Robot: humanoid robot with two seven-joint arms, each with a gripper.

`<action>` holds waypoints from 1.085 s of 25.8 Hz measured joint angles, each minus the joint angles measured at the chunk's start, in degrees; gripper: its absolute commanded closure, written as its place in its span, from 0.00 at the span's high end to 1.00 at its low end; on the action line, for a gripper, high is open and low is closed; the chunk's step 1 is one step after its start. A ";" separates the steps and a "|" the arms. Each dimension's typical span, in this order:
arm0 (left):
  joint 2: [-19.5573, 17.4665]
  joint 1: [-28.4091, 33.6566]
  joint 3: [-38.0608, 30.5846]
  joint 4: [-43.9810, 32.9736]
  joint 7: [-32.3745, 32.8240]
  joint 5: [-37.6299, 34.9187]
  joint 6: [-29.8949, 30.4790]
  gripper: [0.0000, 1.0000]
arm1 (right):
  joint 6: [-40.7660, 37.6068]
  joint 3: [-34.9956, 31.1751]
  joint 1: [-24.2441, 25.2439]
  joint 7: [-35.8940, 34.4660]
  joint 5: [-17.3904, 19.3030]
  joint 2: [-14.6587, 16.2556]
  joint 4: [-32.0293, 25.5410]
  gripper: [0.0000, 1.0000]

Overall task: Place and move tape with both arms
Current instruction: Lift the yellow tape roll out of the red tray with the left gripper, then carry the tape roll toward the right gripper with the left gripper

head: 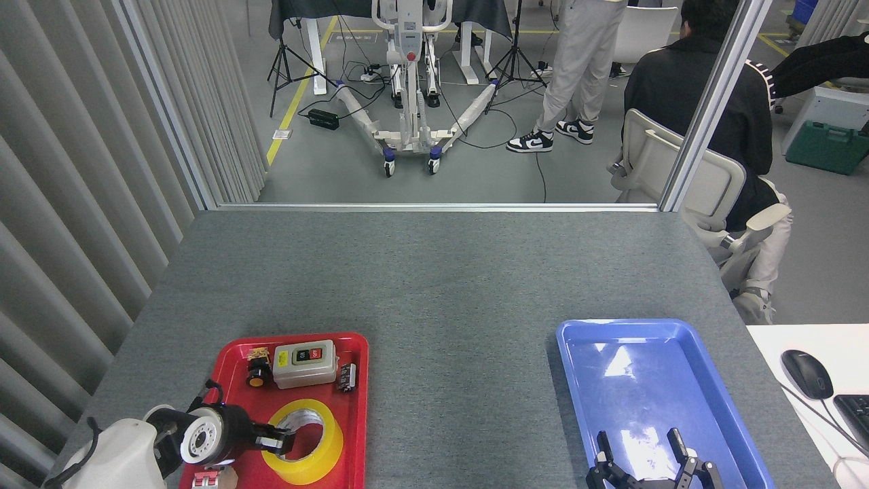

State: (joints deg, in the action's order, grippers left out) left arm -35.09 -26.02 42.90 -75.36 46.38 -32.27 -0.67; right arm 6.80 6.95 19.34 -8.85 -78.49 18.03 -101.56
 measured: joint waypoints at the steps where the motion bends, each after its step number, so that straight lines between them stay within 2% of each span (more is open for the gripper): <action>1: 0.04 -0.01 -0.23 -0.17 -0.16 0.15 1.08 0.00 | -0.04 0.00 0.00 0.00 -0.01 -0.04 0.01 1.00; 8: -0.02 0.34 -3.44 -1.96 -4.64 0.80 9.30 0.00 | -0.34 0.00 0.00 -0.03 -0.08 -0.10 0.03 1.00; 11: -0.27 1.82 -6.41 -4.28 -10.69 2.31 13.43 0.00 | -0.38 0.00 0.00 -0.05 -0.08 -0.10 0.01 1.00; 15: 0.71 3.47 -9.21 -3.74 -19.60 8.17 21.29 0.00 | -0.39 0.09 -0.05 -0.11 -0.08 -0.10 -0.04 1.00; 18: 3.13 3.73 -9.66 -1.50 -26.17 13.54 28.38 0.00 | -0.69 0.62 -0.15 -0.30 -0.02 -0.10 -0.04 1.00; 21: 6.93 3.76 -9.57 2.23 -29.71 17.66 35.18 0.00 | -2.53 0.95 -0.29 -0.84 0.13 -0.01 0.10 1.00; 24: 10.36 3.55 -9.04 6.42 -30.72 20.61 40.75 0.00 | -5.09 1.01 -0.34 -2.14 0.23 -0.05 0.69 1.00; 28: 14.83 1.83 -6.78 9.97 -31.24 21.76 43.90 0.00 | -9.78 0.87 -0.35 -3.57 0.26 -0.11 1.13 1.00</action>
State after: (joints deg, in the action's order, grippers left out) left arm -20.27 -24.18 36.11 -65.38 15.13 -10.51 43.23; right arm -2.99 7.81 18.99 -12.42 -78.23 17.92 -100.44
